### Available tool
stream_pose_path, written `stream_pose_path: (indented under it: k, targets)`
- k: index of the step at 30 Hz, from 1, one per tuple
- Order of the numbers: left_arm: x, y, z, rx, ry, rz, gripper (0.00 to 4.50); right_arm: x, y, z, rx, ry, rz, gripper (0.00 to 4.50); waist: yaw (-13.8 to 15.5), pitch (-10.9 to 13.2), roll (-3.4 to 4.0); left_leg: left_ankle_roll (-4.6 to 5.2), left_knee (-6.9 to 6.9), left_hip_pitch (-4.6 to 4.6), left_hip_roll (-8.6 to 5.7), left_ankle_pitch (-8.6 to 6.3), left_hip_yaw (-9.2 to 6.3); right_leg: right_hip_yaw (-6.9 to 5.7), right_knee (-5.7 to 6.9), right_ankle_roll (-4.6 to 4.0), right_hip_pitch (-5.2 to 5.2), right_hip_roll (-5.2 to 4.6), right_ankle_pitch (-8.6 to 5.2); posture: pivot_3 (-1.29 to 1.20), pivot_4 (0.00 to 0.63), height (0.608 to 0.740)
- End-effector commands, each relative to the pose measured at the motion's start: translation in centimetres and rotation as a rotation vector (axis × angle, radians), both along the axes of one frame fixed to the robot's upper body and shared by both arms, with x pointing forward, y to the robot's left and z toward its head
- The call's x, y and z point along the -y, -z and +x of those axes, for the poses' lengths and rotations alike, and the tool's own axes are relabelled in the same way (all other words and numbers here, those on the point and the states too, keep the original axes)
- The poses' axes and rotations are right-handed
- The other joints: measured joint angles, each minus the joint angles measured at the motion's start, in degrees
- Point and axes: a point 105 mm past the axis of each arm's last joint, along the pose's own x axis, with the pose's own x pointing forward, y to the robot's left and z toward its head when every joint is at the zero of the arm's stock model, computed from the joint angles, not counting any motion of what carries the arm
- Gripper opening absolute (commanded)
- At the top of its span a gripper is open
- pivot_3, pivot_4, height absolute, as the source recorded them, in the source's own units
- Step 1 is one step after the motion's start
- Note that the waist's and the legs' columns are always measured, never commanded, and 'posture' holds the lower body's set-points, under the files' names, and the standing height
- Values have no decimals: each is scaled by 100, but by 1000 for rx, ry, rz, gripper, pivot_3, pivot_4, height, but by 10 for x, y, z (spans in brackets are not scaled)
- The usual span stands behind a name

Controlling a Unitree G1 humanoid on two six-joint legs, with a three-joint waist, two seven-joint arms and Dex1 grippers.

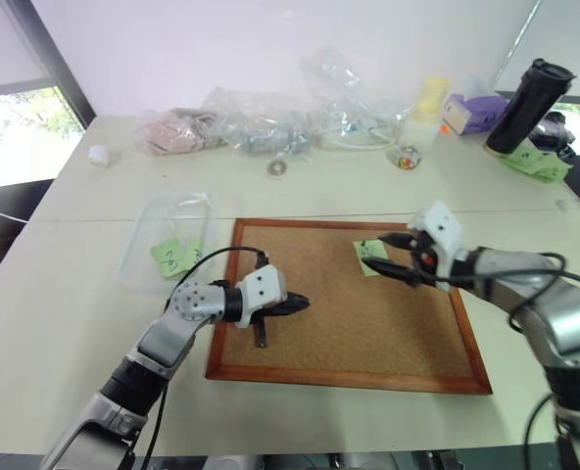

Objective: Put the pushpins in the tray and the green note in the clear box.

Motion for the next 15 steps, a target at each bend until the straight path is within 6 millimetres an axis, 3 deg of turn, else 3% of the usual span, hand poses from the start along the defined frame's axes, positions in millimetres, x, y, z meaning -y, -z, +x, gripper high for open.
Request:
stream_pose_path:
  k: [1, 8, 15]
  targets:
    - [-14, 31, -3, -82, -53, 96, 33, 2, -3, 19, 45, 66, -17, 2960, -6, -2, 0, 0, 0, 0, 0, 0, -1, 0, 1, 0, 1, -1, 0, 0, 150, 740]
    - [-17, 33, -5, -92, -74, 101, 33, 1, 10, 39, 8, 124, -36, 2960, -39, -14, 14, 0, -2, 4, -4, 0, -2, -3, 4, 0, 0, -3, 0, 0, 150, 740]
    - [-14, 29, -7, -85, -71, 100, 33, 5, 21, 44, -20, 147, -37, 2960, -54, -15, 15, 0, -2, 3, -4, 0, -2, -3, 6, 1, -2, -3, 0, 0, 150, 740]
